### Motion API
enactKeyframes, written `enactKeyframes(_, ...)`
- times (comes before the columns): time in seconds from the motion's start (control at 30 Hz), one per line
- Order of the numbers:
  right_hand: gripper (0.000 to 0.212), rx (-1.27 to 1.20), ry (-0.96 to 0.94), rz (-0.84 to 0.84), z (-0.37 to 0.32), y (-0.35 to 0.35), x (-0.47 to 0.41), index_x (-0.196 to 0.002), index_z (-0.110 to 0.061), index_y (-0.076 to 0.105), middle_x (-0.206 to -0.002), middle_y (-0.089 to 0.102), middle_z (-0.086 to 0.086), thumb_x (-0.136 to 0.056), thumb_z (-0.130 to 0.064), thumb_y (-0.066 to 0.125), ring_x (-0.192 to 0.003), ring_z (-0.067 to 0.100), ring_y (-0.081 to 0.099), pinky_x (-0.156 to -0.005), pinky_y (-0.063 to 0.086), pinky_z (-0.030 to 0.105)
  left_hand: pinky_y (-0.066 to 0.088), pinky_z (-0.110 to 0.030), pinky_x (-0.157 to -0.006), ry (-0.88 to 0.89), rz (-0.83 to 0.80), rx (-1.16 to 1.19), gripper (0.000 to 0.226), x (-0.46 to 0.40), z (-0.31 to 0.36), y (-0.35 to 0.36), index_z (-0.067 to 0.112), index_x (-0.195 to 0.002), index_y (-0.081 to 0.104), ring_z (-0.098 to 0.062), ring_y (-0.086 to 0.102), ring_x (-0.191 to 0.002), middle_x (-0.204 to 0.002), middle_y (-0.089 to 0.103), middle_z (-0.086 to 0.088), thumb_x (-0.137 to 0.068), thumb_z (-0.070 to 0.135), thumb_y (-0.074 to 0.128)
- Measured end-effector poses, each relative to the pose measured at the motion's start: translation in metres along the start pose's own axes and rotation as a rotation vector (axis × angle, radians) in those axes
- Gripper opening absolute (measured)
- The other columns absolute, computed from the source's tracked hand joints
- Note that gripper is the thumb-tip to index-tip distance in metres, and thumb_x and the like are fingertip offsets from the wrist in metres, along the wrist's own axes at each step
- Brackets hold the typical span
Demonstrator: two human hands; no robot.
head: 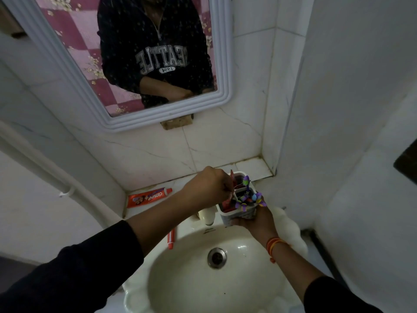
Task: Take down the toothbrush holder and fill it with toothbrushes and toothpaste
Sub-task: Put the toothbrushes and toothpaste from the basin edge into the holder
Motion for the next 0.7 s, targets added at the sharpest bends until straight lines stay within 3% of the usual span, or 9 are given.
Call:
enactKeyframes(0.1, 0.083, 0.052, 0.063, -0.079, -0.011, 0.002, 0.009, -0.115, -0.019, 0.070, -0.110, 0.076, 0.004, -0.043, -0.054, 0.093, -0.091, 0.011, 0.068, -0.092, 0.059, 0.037, 0.061, -0.034, -0.084, 0.004, -0.026, -0.056, 0.022, -0.007, -0.002, -0.006, 0.027, -0.102, 0.080, -0.011, 0.073, -0.088, -0.098, 0.079, 0.005, -0.083, 0.020, 0.074)
enactKeyframes(0.17, 0.090, 0.065, 0.106, -0.075, -0.011, 0.000, 0.010, -0.113, -0.017, 0.071, -0.103, 0.074, 0.001, -0.038, -0.065, 0.080, -0.084, 0.007, 0.064, -0.090, 0.059, 0.033, 0.060, -0.031, -0.089, -0.022, 0.029, -0.027, 0.019, -0.008, -0.008, -0.021, 0.023, -0.102, 0.081, -0.010, 0.074, -0.089, -0.098, 0.080, 0.004, -0.085, 0.018, 0.074)
enactKeyframes(0.27, 0.090, 0.016, 0.073, -0.055, -0.011, -0.001, 0.010, -0.121, -0.014, 0.068, -0.105, 0.074, -0.001, -0.043, -0.050, 0.098, -0.094, 0.012, 0.070, -0.093, 0.060, 0.044, 0.059, -0.029, -0.091, -0.136, 0.134, 0.048, 0.017, -0.006, -0.039, -0.035, 0.018, -0.102, 0.081, -0.013, 0.075, -0.091, -0.102, 0.079, 0.000, -0.087, 0.015, 0.073)
enactKeyframes(0.33, 0.103, 0.013, 0.070, 0.000, 0.002, -0.002, 0.005, -0.124, -0.018, 0.065, -0.115, 0.076, 0.002, -0.033, -0.046, 0.104, -0.109, 0.022, 0.073, -0.092, 0.061, 0.056, 0.058, -0.028, -0.090, -0.246, 0.161, 0.078, 0.017, 0.000, -0.070, -0.027, 0.016, -0.101, 0.081, -0.016, 0.074, -0.092, -0.103, 0.079, -0.003, -0.086, 0.014, 0.073)
enactKeyframes(0.5, 0.111, -0.019, 0.020, -0.011, 0.012, -0.001, -0.001, -0.126, -0.017, 0.064, -0.121, 0.076, 0.001, -0.029, -0.055, 0.102, -0.118, 0.023, 0.069, -0.099, 0.057, 0.054, 0.058, -0.032, -0.087, -0.622, 0.052, 0.052, 0.025, 0.027, -0.143, 0.033, 0.005, -0.109, 0.074, -0.031, 0.070, -0.103, -0.110, 0.074, -0.013, -0.089, 0.014, 0.062)
enactKeyframes(0.63, 0.116, -0.035, 0.020, -0.031, 0.021, -0.001, -0.005, -0.127, -0.013, 0.064, -0.122, 0.075, 0.003, -0.028, -0.060, 0.100, -0.118, 0.024, 0.069, -0.097, 0.057, 0.059, 0.053, -0.034, -0.089, -0.684, -0.116, -0.036, 0.036, 0.050, -0.161, 0.081, 0.001, -0.115, 0.066, -0.032, 0.065, -0.113, -0.121, 0.068, -0.016, -0.088, 0.024, 0.064)
enactKeyframes(0.7, 0.116, -0.008, 0.012, -0.026, 0.019, -0.003, -0.004, -0.129, -0.012, 0.064, -0.122, 0.075, 0.001, -0.030, -0.063, 0.097, -0.118, 0.021, 0.068, -0.100, 0.057, 0.055, 0.053, -0.033, -0.089, -0.726, -0.085, 0.028, 0.044, 0.055, -0.167, 0.098, 0.005, -0.122, 0.063, -0.030, 0.065, -0.114, -0.125, 0.066, -0.014, -0.083, 0.024, 0.070)
Point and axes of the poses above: each hand's wrist, its own x-axis away from the middle knuckle, its own y-axis out of the palm, z = x × y, the point moved 2 cm from there along -x, towards the middle knuckle
